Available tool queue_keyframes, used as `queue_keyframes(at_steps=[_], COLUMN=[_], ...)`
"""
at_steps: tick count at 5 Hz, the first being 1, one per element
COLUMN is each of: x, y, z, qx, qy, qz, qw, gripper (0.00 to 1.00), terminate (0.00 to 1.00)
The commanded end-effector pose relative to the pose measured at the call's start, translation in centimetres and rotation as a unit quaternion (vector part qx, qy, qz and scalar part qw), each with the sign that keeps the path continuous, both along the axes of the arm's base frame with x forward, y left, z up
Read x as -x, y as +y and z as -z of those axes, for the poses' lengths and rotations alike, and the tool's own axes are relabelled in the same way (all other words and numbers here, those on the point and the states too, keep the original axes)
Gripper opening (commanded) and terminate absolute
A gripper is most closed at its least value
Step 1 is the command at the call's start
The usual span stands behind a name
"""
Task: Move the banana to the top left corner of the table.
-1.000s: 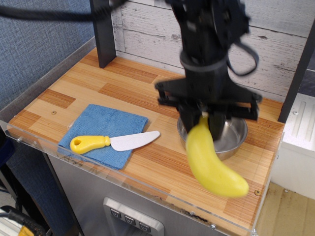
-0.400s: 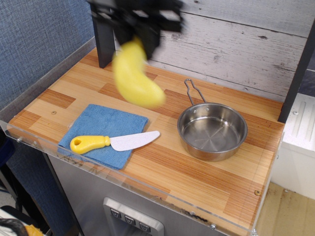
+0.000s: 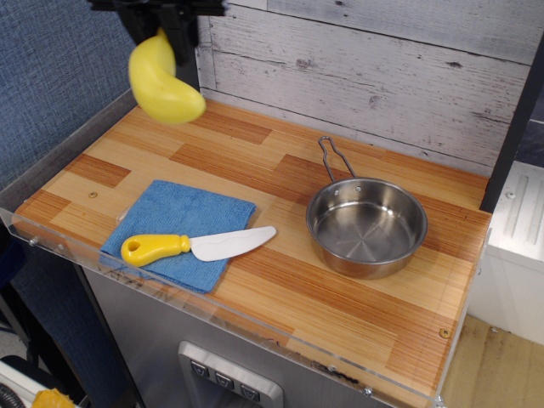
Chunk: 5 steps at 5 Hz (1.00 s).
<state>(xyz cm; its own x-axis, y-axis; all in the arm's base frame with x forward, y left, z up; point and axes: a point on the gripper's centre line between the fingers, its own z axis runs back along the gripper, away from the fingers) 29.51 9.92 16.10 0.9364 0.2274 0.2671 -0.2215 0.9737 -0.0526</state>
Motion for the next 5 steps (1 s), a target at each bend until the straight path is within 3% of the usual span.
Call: queue_keyframes(at_steps=[1,3,5], x=[-3.9,-6.0,-6.3], y=[6.2,10.4,9.6], z=[0.4,3.9,7.3], qx=[-0.023,-0.038,-0.054], qy=[-0.002,0.026,0.038], qz=[-0.045,-0.074,-0.05], qw=[0.9987,0.9962,0.9966], gripper=[0.0,0.0,0.0], terminate=[0.0,0.0,0.0])
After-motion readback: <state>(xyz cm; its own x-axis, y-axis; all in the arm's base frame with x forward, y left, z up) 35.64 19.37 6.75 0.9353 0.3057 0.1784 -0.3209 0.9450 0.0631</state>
